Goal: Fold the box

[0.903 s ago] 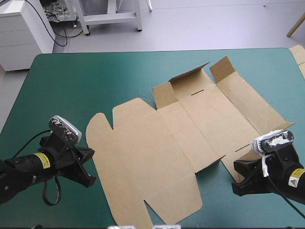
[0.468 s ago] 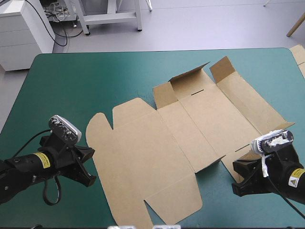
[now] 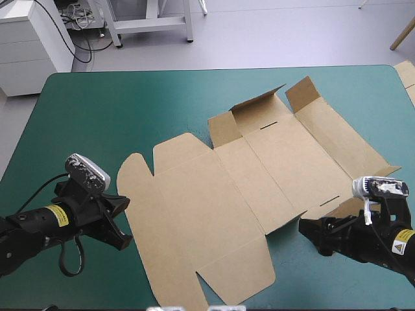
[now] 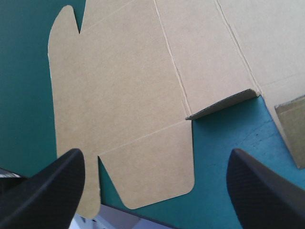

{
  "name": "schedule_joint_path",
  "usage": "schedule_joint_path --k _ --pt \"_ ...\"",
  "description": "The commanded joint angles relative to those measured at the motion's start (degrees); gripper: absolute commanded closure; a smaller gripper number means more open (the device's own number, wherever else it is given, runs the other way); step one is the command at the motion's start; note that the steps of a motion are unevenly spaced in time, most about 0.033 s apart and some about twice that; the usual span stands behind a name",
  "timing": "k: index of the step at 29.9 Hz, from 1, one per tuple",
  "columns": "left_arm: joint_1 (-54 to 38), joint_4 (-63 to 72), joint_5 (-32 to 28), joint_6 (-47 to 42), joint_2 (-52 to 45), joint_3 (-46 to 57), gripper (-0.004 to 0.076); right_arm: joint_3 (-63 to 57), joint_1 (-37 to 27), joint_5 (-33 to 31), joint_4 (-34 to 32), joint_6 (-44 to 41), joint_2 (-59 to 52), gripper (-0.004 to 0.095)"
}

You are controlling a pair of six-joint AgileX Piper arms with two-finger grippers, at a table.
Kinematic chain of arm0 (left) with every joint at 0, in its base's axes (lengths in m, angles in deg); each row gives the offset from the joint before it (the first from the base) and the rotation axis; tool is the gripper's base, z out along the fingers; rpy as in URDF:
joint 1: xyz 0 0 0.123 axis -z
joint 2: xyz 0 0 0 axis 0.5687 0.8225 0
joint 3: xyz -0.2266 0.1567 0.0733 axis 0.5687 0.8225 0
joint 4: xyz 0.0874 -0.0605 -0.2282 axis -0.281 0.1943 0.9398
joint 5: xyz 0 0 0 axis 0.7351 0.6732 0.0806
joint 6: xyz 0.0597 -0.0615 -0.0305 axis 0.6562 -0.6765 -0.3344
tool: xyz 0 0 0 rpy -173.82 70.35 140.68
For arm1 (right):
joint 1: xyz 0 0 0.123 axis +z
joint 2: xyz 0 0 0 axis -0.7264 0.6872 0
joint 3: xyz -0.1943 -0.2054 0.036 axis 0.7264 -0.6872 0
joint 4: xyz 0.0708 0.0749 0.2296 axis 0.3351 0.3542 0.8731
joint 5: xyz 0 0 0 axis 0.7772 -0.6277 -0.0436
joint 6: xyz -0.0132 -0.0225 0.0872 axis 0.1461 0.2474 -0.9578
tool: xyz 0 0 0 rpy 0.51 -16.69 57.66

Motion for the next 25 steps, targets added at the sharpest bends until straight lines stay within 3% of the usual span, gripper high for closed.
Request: schedule_joint_path --k 1,8,13,20,25 --pt "-0.09 1.57 -3.45 -0.14 -0.23 -1.92 0.0731 1.72 0.14 2.78 2.42 -9.02 0.44 0.0145" --pt "-0.09 1.66 -3.45 -0.14 -0.23 -1.92 0.0731 1.63 0.14 6.90 7.19 -25.42 0.44 0.0145" --pt "-0.09 1.66 -3.45 -0.44 -0.23 -1.92 0.0731 1.63 0.14 5.00 7.19 -34.56 0.44 0.0145" --pt "-0.09 1.79 -3.45 -0.77 -0.23 -1.92 0.0731 -2.42 0.14 2.73 5.96 -38.80 0.44 0.0145" --pt "-0.09 1.92 -3.69 -0.77 -0.23 -1.92 0.0731 -10.44 0.14 8.53 5.27 -38.80 0.44 0.0145"
